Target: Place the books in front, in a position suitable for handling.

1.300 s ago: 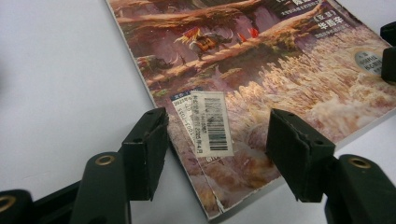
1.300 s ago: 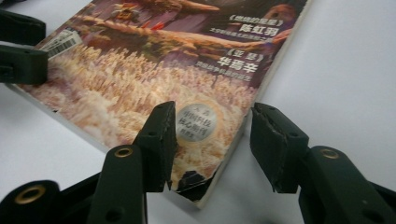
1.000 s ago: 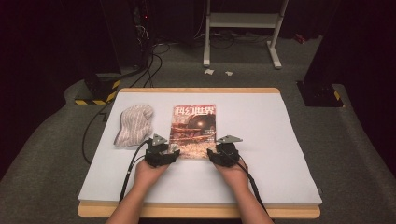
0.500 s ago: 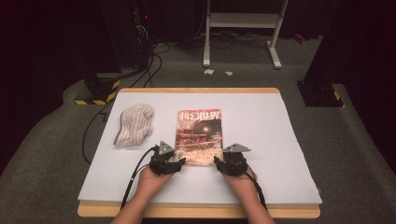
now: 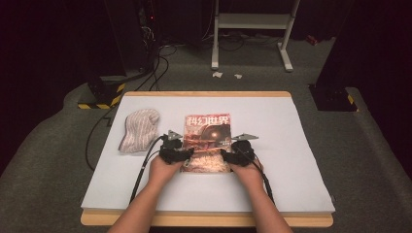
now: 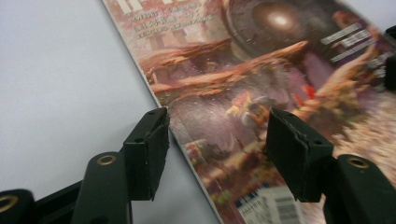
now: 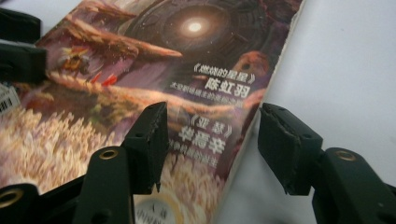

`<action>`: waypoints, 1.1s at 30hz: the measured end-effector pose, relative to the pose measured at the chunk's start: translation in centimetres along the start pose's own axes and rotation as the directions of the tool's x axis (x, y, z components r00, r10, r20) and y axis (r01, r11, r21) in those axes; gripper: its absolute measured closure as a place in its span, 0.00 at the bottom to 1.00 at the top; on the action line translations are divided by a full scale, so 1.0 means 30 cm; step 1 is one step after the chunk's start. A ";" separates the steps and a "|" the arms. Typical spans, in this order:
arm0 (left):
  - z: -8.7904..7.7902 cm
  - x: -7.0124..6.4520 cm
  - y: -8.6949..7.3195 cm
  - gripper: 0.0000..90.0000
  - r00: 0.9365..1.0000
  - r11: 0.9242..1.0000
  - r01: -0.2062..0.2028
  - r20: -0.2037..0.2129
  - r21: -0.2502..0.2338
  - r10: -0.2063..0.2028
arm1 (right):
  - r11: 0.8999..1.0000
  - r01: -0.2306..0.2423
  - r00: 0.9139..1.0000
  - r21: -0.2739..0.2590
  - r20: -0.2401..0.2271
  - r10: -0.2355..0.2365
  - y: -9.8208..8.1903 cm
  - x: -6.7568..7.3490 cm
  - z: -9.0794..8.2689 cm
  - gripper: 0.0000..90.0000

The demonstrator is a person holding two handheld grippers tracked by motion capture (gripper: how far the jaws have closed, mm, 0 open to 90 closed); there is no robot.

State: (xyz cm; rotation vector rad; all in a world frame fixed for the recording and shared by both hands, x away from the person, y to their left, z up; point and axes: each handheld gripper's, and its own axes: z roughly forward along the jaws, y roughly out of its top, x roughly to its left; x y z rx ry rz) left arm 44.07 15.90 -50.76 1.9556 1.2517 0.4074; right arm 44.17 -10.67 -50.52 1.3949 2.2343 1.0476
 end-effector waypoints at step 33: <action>-0.137 -0.103 -0.129 0.51 0.994 0.994 -0.107 -0.005 0.004 0.107 | 0.996 0.093 0.995 -0.011 0.021 -0.093 -0.123 0.094 -0.117 0.57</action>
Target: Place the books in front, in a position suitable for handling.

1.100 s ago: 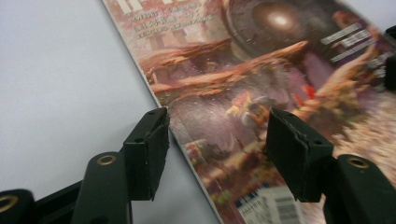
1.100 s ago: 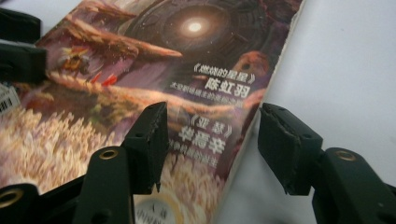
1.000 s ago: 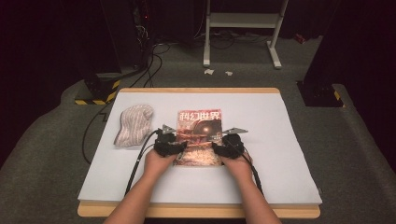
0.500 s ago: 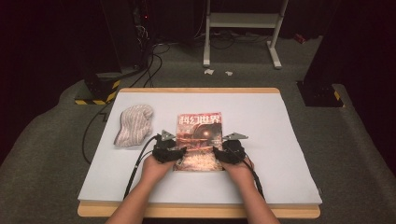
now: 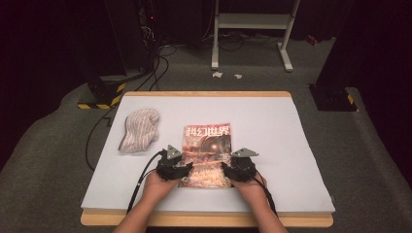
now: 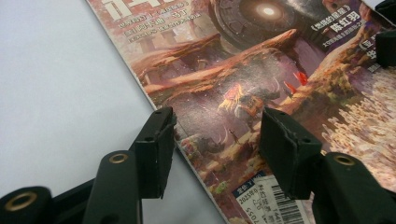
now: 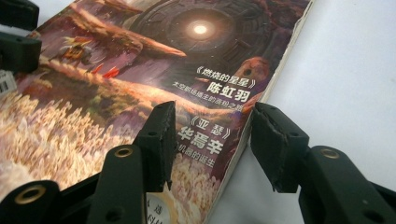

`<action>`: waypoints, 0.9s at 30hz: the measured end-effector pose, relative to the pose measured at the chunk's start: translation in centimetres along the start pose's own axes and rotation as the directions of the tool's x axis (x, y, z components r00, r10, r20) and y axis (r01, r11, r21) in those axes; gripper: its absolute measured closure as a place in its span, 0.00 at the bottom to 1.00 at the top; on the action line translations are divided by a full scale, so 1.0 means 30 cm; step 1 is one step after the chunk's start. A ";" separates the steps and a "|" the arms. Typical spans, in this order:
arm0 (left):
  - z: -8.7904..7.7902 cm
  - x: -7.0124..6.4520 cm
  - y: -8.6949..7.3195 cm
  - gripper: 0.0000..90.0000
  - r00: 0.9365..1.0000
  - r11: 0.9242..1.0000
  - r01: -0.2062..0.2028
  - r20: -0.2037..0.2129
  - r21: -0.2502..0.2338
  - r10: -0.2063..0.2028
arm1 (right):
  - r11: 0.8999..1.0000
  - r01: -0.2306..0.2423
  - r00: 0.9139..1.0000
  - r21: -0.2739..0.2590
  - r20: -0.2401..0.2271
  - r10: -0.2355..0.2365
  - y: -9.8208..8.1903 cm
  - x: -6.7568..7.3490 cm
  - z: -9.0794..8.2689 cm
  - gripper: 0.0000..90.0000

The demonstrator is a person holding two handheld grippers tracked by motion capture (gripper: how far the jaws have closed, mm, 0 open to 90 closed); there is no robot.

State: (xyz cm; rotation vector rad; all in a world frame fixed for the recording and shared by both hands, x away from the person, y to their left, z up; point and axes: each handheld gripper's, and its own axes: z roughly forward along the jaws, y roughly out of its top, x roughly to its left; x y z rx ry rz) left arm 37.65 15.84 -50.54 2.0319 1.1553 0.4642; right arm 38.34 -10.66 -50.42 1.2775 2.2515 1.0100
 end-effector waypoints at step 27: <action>-0.038 0.038 -0.028 0.45 1.000 0.999 0.004 0.021 -0.036 -0.003 | 0.997 -0.008 1.000 -0.075 -0.028 0.006 -0.069 -0.037 -0.092 0.49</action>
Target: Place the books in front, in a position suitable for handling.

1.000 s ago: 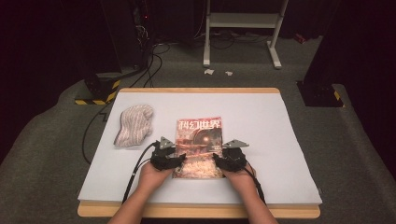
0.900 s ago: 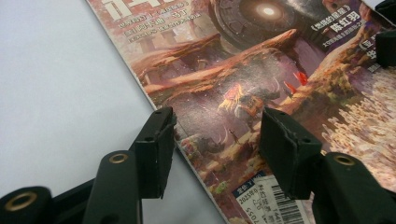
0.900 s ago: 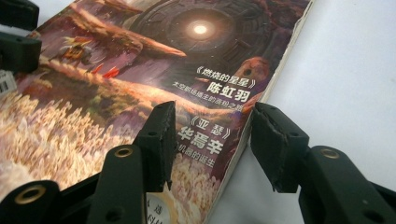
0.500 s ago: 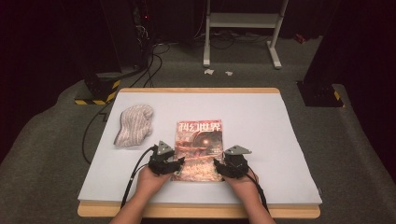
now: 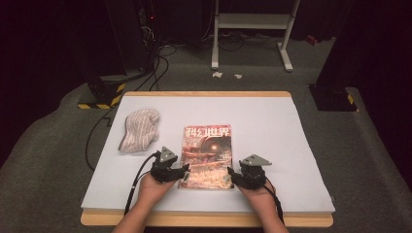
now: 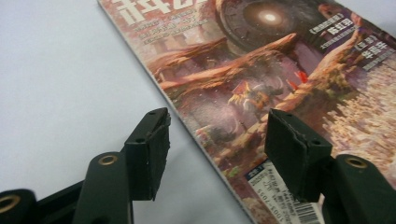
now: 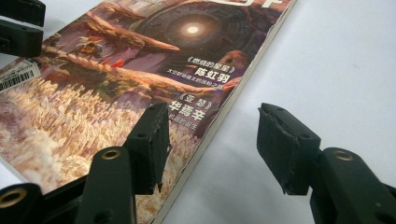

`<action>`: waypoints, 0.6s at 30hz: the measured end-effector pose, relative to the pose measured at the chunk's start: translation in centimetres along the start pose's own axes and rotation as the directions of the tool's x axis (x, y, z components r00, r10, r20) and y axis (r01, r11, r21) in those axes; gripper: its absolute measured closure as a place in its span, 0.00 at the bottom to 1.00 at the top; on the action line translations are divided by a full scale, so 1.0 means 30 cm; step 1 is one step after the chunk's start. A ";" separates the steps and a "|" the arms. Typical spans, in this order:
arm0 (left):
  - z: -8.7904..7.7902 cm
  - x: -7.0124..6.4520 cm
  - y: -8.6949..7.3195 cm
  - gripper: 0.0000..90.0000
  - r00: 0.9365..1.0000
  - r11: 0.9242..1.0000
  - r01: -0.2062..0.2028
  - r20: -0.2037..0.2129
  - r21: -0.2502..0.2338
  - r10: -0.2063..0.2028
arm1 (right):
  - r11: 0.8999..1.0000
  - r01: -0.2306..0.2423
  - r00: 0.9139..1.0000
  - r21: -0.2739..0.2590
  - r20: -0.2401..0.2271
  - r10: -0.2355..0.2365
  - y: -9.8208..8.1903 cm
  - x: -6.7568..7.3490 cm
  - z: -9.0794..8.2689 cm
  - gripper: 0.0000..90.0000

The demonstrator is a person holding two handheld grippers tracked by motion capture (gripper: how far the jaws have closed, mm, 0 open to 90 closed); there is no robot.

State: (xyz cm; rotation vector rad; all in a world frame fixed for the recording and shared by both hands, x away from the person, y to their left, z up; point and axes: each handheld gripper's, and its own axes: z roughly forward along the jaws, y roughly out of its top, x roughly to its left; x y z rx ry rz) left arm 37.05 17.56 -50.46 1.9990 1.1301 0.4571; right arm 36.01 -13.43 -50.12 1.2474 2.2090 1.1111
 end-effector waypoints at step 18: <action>0.008 -0.050 -0.022 0.48 0.999 0.999 0.028 0.038 0.016 -0.029 | 0.998 -0.001 0.999 0.065 -0.032 0.003 0.006 0.042 0.044 0.55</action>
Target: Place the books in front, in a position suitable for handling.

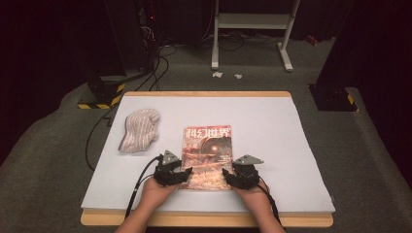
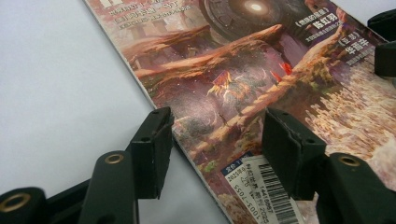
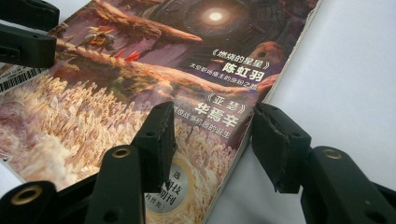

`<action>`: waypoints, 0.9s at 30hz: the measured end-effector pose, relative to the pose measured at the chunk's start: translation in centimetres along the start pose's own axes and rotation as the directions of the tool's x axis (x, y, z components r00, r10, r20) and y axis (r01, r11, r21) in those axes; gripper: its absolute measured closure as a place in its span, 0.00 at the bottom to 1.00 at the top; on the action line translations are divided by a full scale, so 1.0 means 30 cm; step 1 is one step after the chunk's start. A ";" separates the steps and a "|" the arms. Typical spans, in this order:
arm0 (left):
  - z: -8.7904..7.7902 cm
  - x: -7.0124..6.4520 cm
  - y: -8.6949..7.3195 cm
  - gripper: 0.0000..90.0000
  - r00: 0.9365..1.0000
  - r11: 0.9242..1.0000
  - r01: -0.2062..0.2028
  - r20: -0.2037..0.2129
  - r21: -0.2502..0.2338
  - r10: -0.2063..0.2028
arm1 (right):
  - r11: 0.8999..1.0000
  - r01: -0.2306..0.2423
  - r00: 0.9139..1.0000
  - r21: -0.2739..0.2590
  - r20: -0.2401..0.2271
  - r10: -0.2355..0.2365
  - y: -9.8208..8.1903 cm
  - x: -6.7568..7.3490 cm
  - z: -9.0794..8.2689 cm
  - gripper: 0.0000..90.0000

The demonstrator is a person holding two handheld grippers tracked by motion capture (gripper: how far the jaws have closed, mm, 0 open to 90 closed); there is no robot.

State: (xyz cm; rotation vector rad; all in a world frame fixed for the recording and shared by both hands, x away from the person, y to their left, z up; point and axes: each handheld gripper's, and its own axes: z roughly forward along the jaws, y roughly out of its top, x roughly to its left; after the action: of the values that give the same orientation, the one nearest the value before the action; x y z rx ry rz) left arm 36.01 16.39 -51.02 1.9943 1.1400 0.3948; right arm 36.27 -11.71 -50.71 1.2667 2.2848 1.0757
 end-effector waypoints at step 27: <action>-0.150 0.501 0.181 0.30 0.945 0.994 0.097 -0.308 -0.057 -0.110 | 0.997 -0.011 1.000 -0.076 0.004 0.011 -0.027 -0.052 -0.087 0.43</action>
State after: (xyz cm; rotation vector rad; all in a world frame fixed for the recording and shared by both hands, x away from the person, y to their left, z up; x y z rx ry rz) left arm 44.71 29.47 -45.65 1.8693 1.4124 0.6910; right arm 35.15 -14.47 -49.68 1.2520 2.2138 1.1512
